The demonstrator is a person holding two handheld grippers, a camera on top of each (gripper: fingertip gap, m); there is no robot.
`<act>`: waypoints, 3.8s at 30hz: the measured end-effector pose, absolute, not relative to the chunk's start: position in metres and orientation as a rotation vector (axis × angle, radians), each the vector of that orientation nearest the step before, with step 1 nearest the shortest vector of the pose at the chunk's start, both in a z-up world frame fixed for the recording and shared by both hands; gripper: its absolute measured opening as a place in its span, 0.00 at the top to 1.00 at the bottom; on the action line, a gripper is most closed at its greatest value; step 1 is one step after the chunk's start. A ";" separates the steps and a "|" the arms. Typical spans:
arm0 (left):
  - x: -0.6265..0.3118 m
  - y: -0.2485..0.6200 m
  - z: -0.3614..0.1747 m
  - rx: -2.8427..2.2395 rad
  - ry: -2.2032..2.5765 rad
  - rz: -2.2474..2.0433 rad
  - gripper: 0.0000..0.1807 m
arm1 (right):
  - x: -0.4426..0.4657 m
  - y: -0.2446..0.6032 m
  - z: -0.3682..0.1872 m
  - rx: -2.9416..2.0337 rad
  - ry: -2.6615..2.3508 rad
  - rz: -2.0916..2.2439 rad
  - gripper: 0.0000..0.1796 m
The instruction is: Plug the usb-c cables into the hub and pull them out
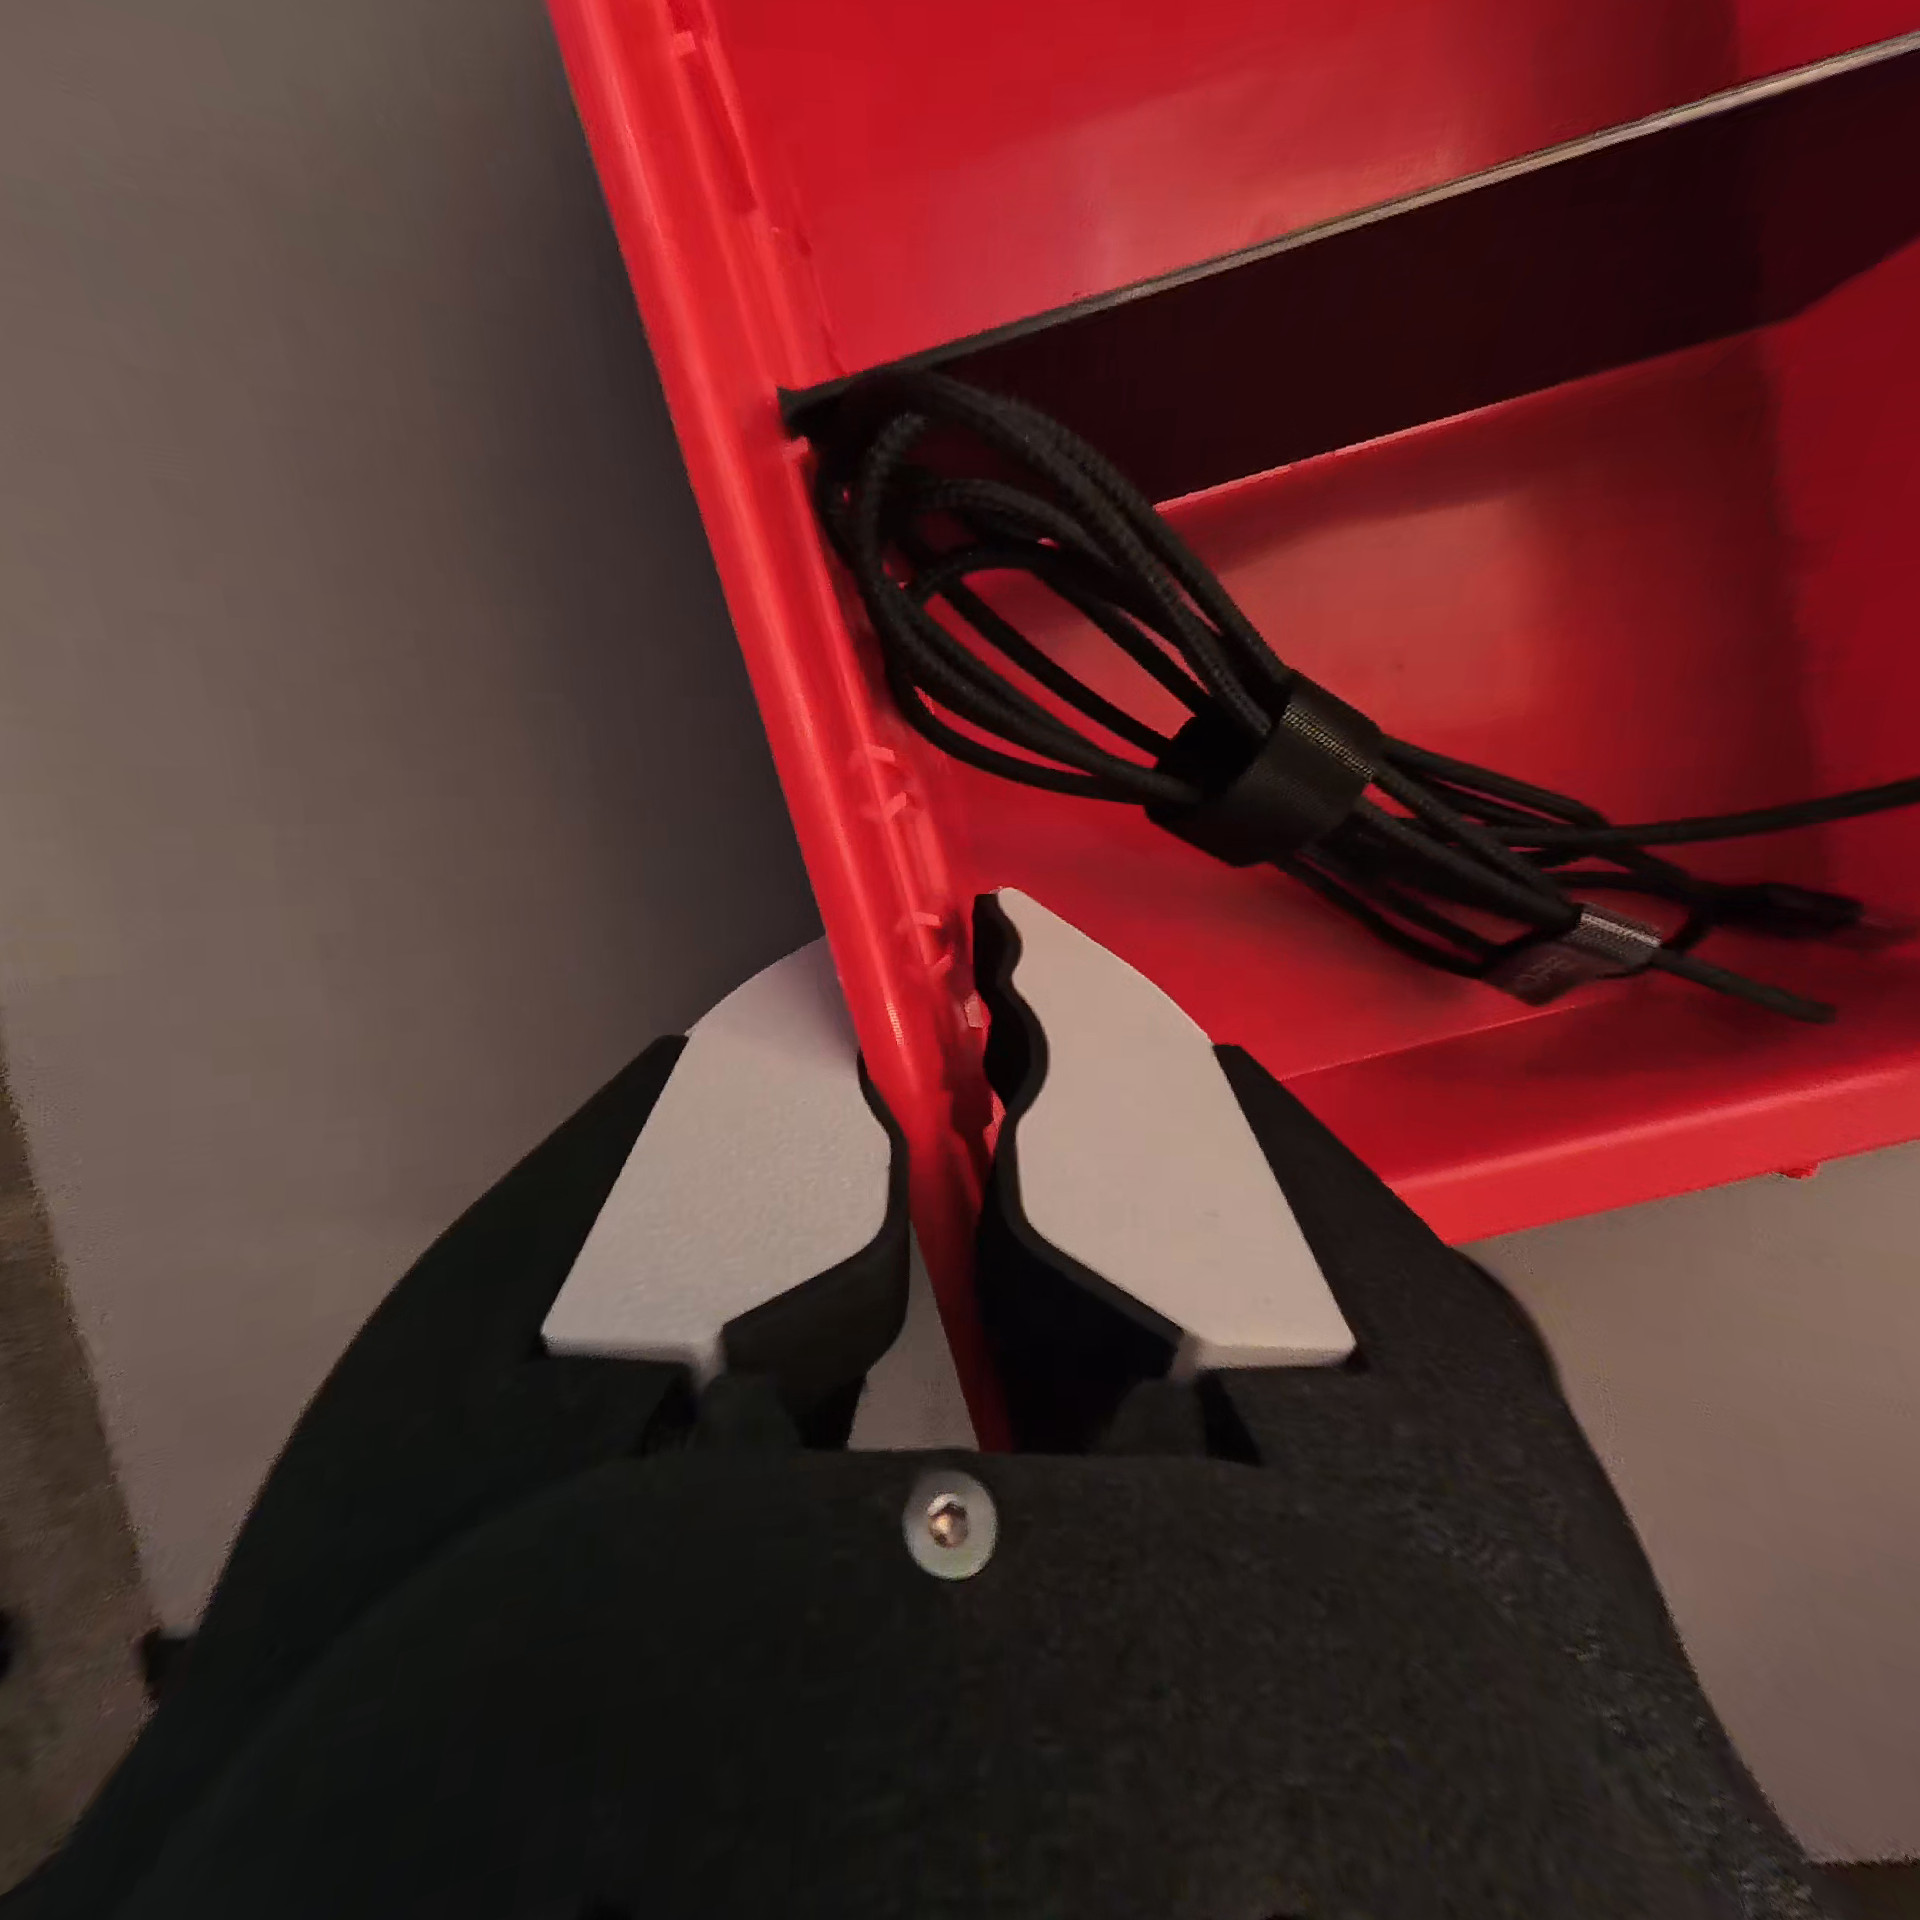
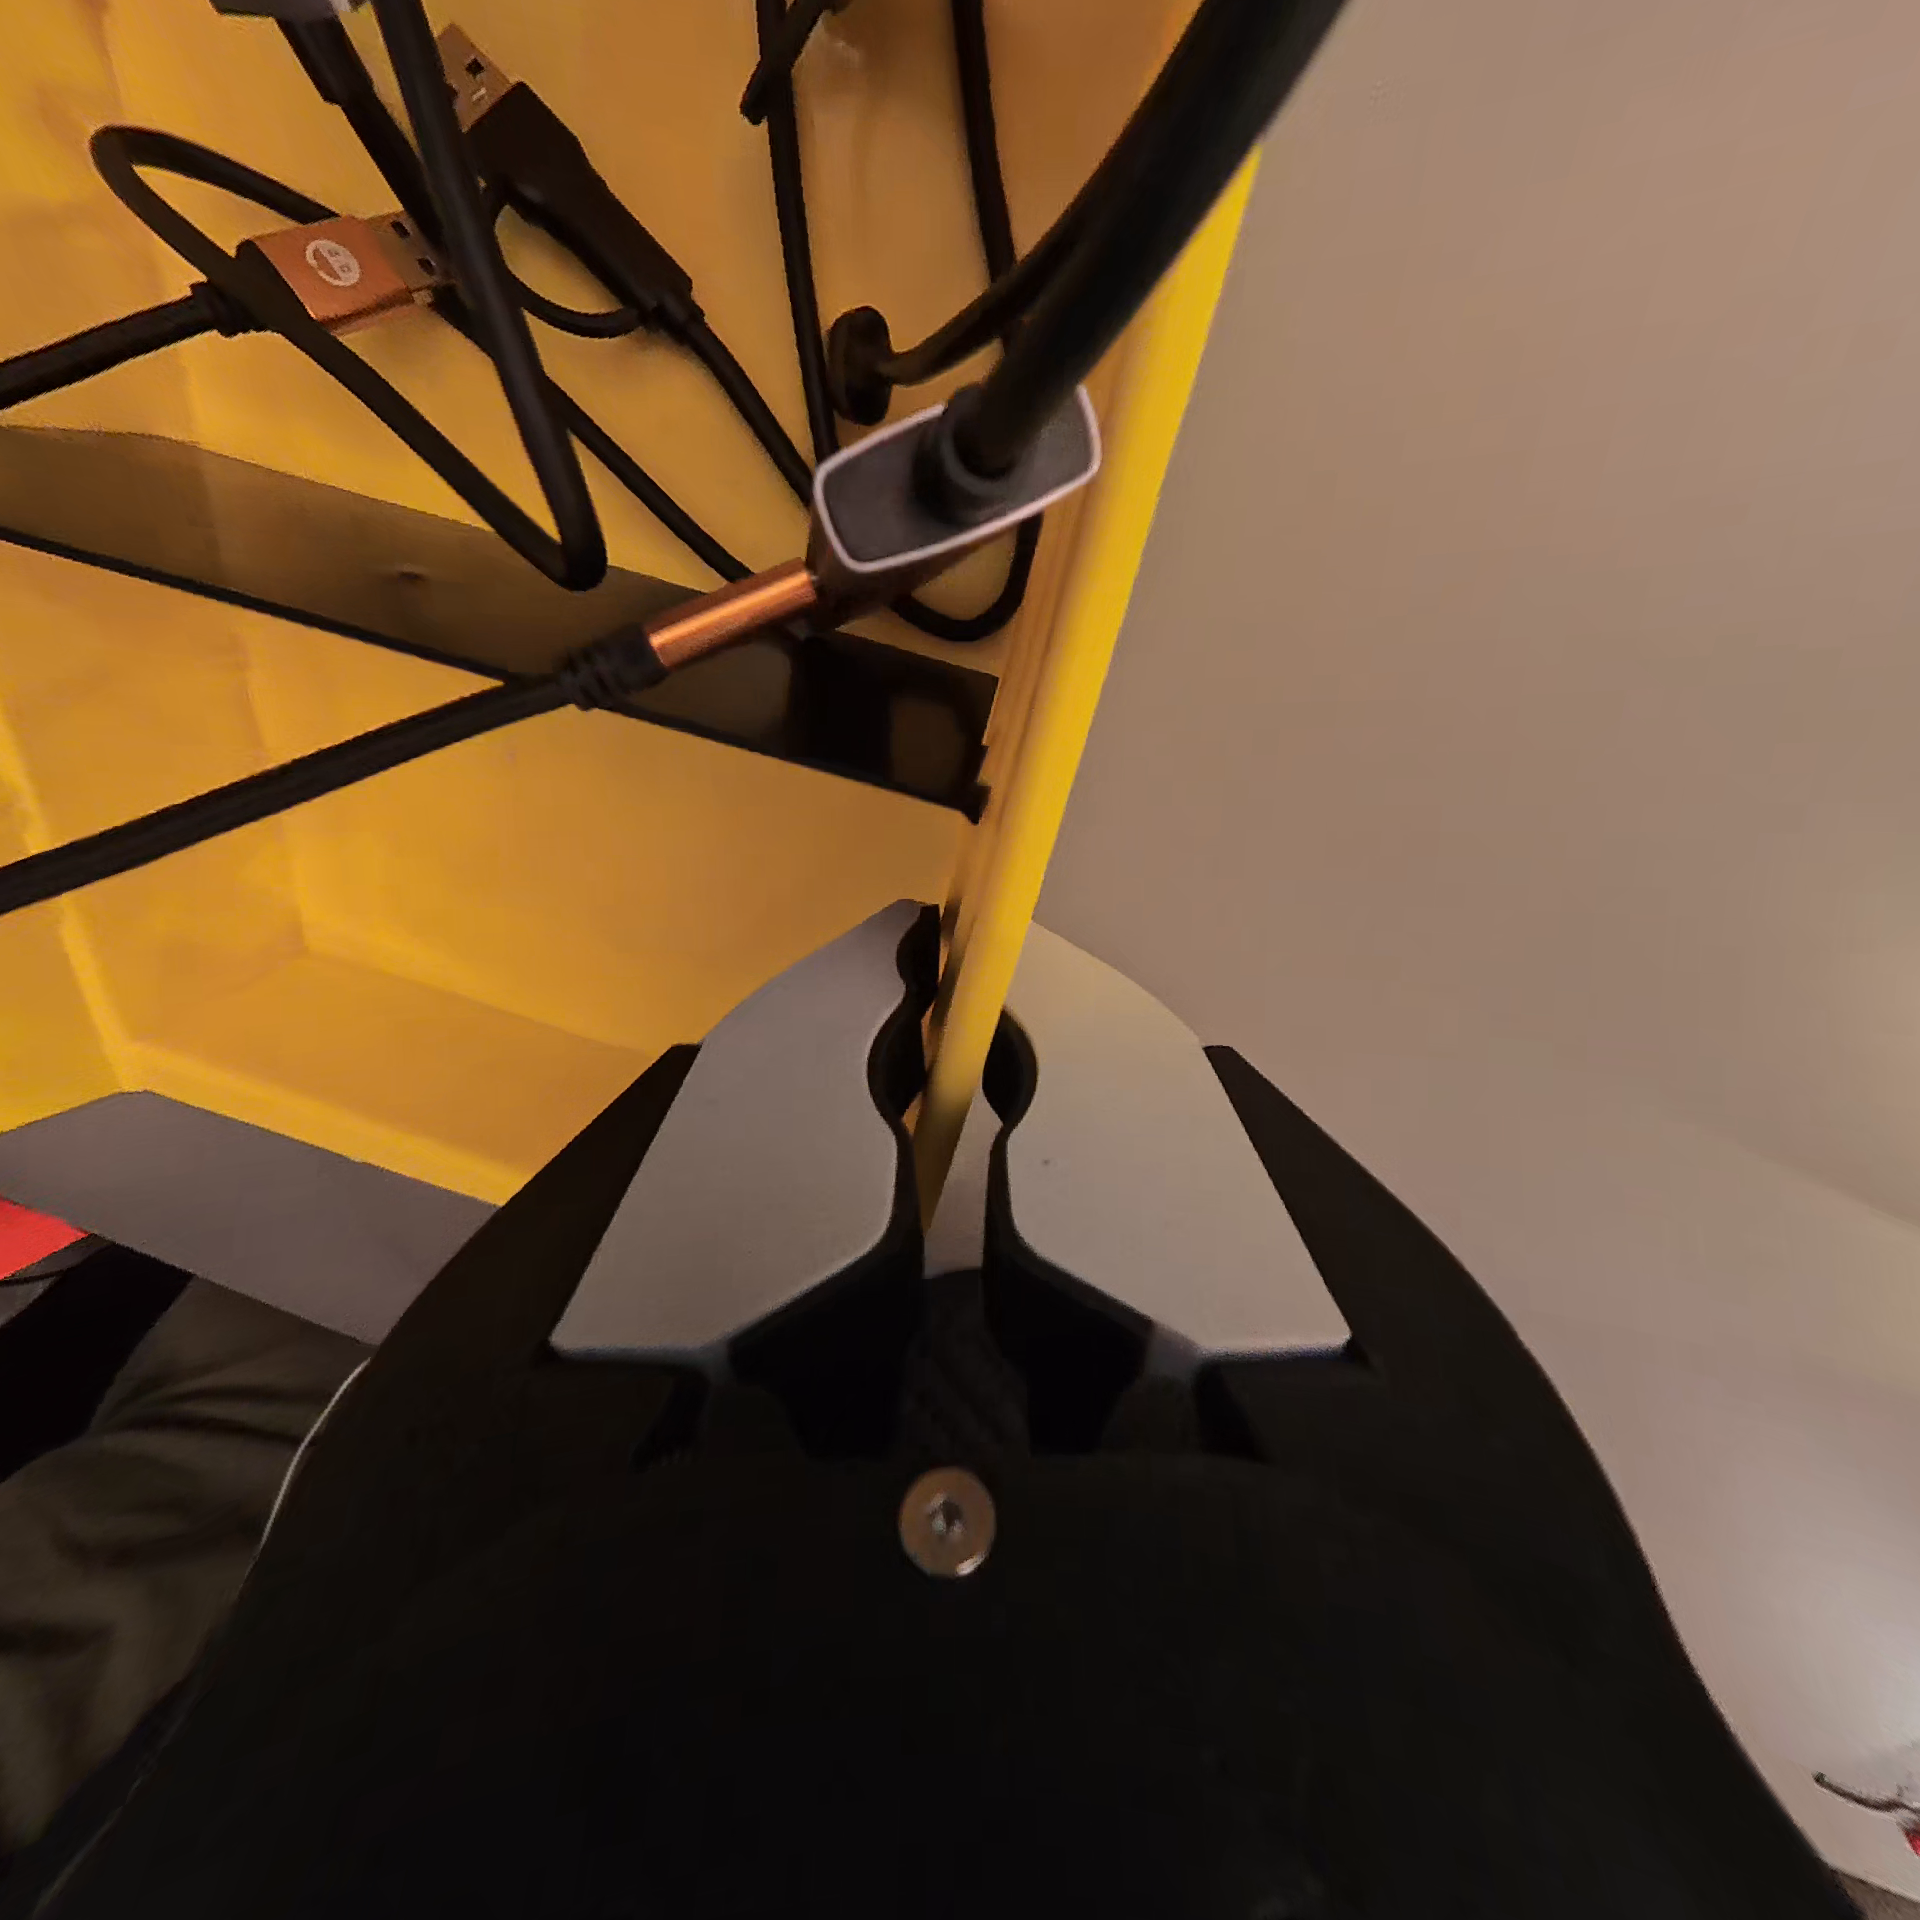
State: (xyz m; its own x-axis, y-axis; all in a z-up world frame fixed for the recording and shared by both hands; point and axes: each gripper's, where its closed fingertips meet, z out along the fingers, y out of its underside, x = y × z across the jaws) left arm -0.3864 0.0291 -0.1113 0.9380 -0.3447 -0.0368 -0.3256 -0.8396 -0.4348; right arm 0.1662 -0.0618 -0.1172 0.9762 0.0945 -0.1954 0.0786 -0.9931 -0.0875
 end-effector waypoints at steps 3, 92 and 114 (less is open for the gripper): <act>-0.369 0.020 -0.112 -2.630 0.506 -0.061 0.95 | 0.156 -0.056 -0.117 -3.003 -0.104 0.283 0.96; -0.075 -0.012 -0.120 -2.925 0.973 -0.291 0.97 | 0.375 -0.182 -0.047 -2.849 0.731 0.378 0.97; -0.354 0.063 -0.115 -3.015 0.347 -0.351 0.97 | 0.337 -0.106 -0.126 -2.961 0.522 0.358 0.96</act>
State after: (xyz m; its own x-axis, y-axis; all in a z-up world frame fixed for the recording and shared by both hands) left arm -0.3537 0.0632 -0.1147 0.9479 -0.2339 0.2162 -0.2140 -0.9704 -0.1116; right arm 0.3369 -0.1062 -0.1256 0.9129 -0.3225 -0.2502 -0.3493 -0.9344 -0.0702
